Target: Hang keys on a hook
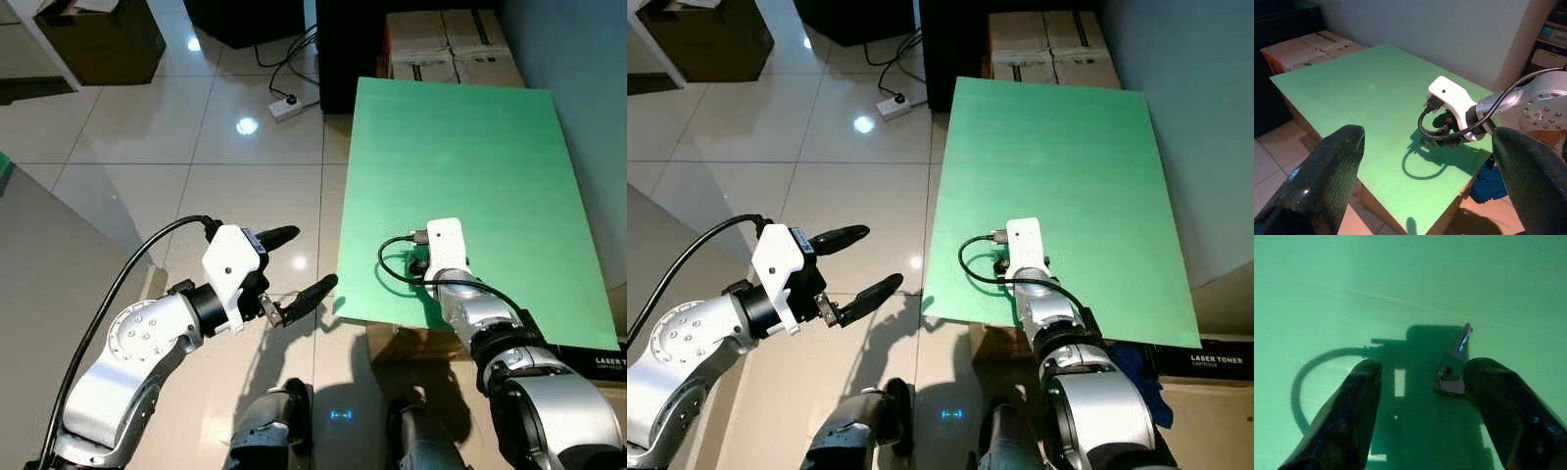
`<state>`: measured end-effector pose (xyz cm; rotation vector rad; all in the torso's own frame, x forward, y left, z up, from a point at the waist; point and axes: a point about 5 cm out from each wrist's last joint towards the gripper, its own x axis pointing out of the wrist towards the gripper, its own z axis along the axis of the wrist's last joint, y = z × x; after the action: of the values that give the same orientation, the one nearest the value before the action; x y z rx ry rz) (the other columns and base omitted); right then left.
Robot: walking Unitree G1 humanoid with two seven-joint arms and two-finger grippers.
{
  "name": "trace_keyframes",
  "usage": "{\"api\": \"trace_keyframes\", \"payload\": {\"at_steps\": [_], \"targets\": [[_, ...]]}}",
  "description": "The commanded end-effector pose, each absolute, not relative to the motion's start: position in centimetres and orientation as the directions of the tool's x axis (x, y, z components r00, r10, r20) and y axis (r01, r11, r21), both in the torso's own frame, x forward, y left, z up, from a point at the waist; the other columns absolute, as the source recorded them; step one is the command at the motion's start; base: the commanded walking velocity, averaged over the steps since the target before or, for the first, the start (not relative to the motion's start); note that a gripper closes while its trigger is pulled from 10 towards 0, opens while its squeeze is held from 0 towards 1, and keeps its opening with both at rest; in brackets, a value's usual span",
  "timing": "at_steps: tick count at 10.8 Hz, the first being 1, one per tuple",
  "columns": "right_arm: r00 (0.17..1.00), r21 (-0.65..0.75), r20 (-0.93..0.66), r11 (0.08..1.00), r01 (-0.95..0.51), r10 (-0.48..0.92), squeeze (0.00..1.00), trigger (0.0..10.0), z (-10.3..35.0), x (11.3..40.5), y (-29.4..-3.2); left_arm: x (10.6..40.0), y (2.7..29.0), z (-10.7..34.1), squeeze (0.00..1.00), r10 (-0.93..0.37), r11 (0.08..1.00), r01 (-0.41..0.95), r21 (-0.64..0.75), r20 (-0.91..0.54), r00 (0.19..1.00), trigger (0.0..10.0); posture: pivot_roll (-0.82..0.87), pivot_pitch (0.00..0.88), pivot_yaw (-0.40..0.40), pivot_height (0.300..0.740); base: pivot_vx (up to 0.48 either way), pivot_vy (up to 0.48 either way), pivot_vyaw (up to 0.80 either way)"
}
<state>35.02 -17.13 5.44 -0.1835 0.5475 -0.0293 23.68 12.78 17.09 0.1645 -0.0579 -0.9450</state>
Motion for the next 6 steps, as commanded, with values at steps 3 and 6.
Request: {"api": "trace_keyframes", "payload": {"at_steps": [3, 6], "targets": [[0.832, -0.19, -0.546, 0.982, -0.006, -0.1, 0.0, 10.0, 4.79, 34.61, -17.28, 23.24, 13.02, 17.24, 0.0, -0.813, 0.57, 0.805, 0.162, -0.028, 0.582, 10.0, 0.14, 0.295, 0.124, 0.74, 0.0, 0.0, 0.0], [0.836, -0.17, -0.536, 0.985, 0.024, -0.113, 0.0, 10.0, 4.83, 34.66, -17.3, 23.07, 13.35, 17.49, 0.0, -0.812, 0.571, 0.804, 0.167, -0.035, 0.583, 10.0, 0.17, 0.312, 0.139, 0.74, 0.0, 0.0, 0.0]]}}
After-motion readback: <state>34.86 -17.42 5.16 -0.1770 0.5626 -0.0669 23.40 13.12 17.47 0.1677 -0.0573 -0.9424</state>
